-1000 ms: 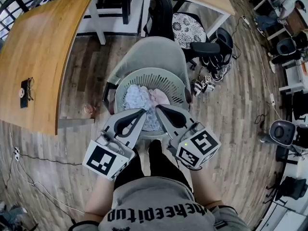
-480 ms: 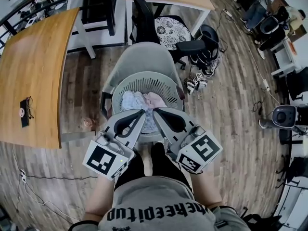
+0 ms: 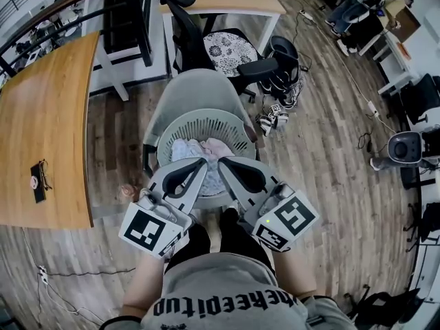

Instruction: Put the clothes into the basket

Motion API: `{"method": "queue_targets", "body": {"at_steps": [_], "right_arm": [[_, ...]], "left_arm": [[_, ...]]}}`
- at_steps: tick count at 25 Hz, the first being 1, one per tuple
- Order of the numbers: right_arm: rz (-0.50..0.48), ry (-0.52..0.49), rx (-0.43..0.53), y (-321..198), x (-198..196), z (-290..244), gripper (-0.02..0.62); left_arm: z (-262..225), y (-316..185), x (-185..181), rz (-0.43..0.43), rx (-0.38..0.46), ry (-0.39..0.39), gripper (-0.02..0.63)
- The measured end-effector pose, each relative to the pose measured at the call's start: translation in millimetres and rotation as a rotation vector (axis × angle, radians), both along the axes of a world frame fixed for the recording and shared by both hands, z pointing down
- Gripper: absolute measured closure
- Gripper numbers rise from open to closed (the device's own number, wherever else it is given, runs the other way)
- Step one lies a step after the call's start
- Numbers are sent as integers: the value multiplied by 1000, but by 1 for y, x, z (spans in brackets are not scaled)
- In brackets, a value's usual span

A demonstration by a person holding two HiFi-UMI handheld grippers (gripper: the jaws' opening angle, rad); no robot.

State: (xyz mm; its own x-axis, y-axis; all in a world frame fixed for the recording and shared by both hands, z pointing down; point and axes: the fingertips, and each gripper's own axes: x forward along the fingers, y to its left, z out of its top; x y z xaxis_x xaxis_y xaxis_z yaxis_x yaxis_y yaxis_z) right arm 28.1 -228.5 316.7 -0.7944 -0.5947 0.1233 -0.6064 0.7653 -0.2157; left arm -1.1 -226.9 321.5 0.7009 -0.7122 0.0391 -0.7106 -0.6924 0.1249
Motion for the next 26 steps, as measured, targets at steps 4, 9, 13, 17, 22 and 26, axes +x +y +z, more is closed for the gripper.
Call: {"method": "queue_targets", "body": {"at_steps": [4,9,13,17,22,26], "right_arm": [[22,-8,15,3,1,-5,584],[43,-11,31,7,-2,-10,584],[52,-13,39,10,-5,-12,584],[59,-9,46,13,-8,-13,584],[68,-3,53,17,-9,-15,584],[73,-1,59,18,-10,-17,584]], "left_arm": [[-4,2,0,19,17,1,592],[-10,6,-3,35,32,-5,592],[-14,9,-6,40,45,-6,592],[-15,12,-8,47,54,-8,592],[-19,14,-8,58,65,-3,592],[-21,14,-10,63,71,-2,592]]}}
